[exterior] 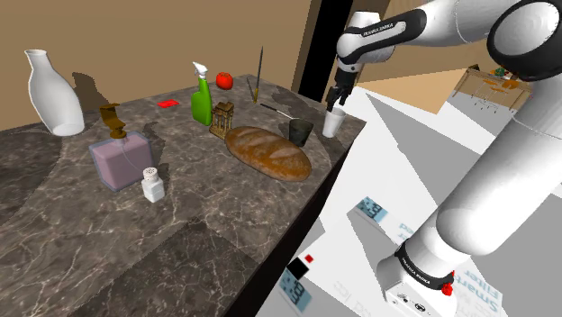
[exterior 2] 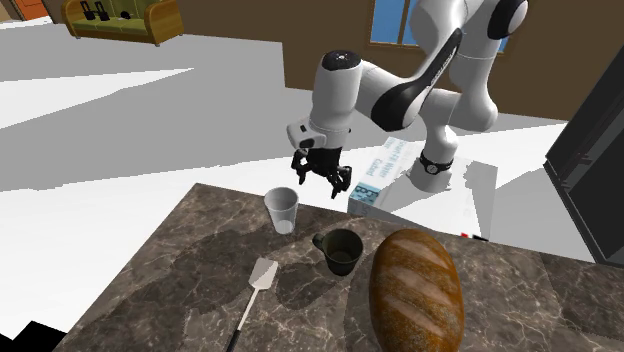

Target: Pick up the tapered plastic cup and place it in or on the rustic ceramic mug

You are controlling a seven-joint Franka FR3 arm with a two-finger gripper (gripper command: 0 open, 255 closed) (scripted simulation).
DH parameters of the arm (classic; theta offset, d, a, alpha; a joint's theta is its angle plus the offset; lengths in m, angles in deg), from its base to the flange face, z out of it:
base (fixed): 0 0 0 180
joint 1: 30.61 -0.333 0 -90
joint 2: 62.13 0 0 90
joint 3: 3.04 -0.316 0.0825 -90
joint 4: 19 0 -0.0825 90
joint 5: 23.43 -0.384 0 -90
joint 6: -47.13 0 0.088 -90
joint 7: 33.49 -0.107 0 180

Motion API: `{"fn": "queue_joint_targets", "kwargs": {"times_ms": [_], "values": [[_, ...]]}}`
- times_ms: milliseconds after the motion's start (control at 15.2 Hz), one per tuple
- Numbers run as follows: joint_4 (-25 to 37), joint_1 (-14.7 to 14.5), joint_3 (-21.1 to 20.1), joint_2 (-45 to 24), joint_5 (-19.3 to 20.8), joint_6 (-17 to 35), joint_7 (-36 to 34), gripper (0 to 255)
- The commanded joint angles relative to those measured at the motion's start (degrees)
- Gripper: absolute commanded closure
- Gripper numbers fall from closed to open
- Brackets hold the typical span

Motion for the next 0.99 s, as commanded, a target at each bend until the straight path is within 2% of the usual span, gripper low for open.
{"fn": "queue_joint_targets", "kwargs": {"times_ms": [0, 264, 726, 924], "values": [[3.23, 0.76, 0.54, -4.5, -0.97, 0.64, 1.37, 0], [9.93, 2.66, 1.01, -12.85, -2.87, 1.13, 3.71, 0], [7.82, 3.32, 0.82, -15.41, -3.68, 5.73, 4.23, 0], [7.68, 3.37, 0.8, -15.64, -3.76, 6.1, 4.28, 0]]}}
